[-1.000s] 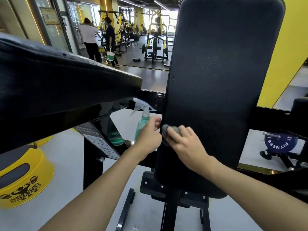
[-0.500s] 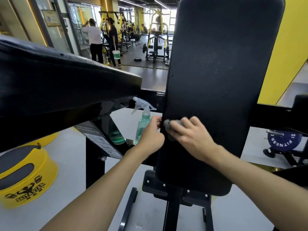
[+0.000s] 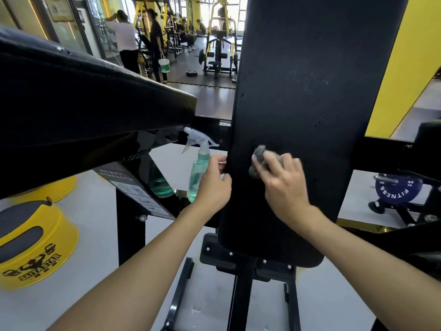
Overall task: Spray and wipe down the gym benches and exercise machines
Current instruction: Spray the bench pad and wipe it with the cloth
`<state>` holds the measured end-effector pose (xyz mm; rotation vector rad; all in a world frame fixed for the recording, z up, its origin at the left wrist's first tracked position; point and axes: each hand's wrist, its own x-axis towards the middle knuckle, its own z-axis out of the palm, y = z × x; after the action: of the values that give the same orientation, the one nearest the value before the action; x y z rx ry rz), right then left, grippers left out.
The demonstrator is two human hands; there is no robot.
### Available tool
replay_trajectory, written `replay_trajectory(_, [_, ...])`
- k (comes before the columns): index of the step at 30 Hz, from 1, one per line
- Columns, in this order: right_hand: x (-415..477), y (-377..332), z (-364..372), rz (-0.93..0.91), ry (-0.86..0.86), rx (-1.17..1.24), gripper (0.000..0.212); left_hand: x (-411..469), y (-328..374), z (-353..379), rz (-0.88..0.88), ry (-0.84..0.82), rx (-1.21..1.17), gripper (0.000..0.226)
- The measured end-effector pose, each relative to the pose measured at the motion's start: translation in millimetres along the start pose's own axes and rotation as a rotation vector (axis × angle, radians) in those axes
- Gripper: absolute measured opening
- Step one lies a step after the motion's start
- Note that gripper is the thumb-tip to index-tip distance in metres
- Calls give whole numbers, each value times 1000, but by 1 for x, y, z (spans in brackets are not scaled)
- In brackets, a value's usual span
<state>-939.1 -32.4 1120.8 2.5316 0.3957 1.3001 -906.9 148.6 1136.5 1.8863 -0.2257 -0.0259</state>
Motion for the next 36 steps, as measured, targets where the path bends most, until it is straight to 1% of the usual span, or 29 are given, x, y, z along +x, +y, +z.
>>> replay_trajectory(1, [-12,-6,3,-94,-30,-4,38,1,0,1,13,26,1,33])
replay_trajectory(3, [-27,-5,-3,-365,-148,-13,37,1,-1,3,39,64,14,28])
replay_trajectory(4, [-24,5,-8,-441,-180,-22,38,1,-1,4,47,78,25,29])
replay_trajectory(5, [-16,15,-13,-440,-180,-40,39,2,0,6,49,93,36,29])
replay_trajectory(6, [-9,23,-14,-355,-148,-54,39,2,-1,7,46,108,46,30])
replay_trajectory(8, [-2,32,-13,-45,-37,-50,39,3,0,12,30,125,68,31])
replay_trajectory(9, [-5,27,-10,68,11,-29,41,4,-1,12,25,137,83,32])
replay_trajectory(10, [-14,19,-7,117,25,-25,43,4,-1,14,26,142,96,32])
replay_trajectory(11, [-27,8,-3,82,4,-27,44,4,-1,15,29,145,108,32])
replay_trajectory(14, [-47,2,-9,-248,-152,-3,39,6,-3,16,24,153,128,31])
replay_trajectory(15, [-41,12,-14,-294,-166,-11,35,7,-3,17,25,158,126,31])
replay_trajectory(16, [-32,21,-17,-270,-157,-27,32,7,-4,19,28,161,121,31])
replay_trajectory(17, [-23,30,-18,-171,-120,-36,30,7,-5,20,28,159,117,31])
replay_trajectory(19, [-12,41,-17,107,-5,-37,37,7,-6,22,28,159,100,31])
replay_trajectory(20, [-15,38,-15,174,38,-31,40,7,-7,23,32,158,95,30])
replay_trajectory(21, [-22,30,-12,163,42,-24,41,7,-7,24,36,159,95,30])
replay_trajectory(22, [-34,22,-10,64,4,-20,39,7,-8,24,40,161,97,31])
replay_trajectory(24, [-51,12,-17,-231,-130,-17,38,8,-9,25,51,168,103,31])
replay_trajectory(25, [-49,18,-22,-327,-170,-17,40,8,-9,24,55,172,108,32])
replay_trajectory(26, [-43,28,-25,-339,-170,-30,39,9,-9,25,58,176,111,32])
replay_trajectory(27, [-36,37,-26,-274,-140,-42,36,9,-9,25,59,181,114,31])
replay_trajectory(29, [-25,50,-23,-5,-34,-40,31,8,-10,28,62,190,117,31])
replay_trajectory(30, [-24,50,-20,115,10,-35,35,8,-10,29,69,195,120,30])
replay_trajectory(31, [-28,43,-17,169,38,-33,39,8,-11,30,77,201,123,30])
replay_trajectory(32, [-36,33,-14,154,25,-26,41,8,-12,30,82,206,124,30])
replay_trajectory(34, [-54,17,-15,-53,-70,-12,41,9,-13,30,87,208,125,30])
replay_trajectory(35, [-59,18,-19,-167,-127,-16,42,9,-13,29,89,207,126,31])
replay_trajectory(36, [-57,25,-22,-241,-158,-34,41,9,-13,30,90,208,127,31])
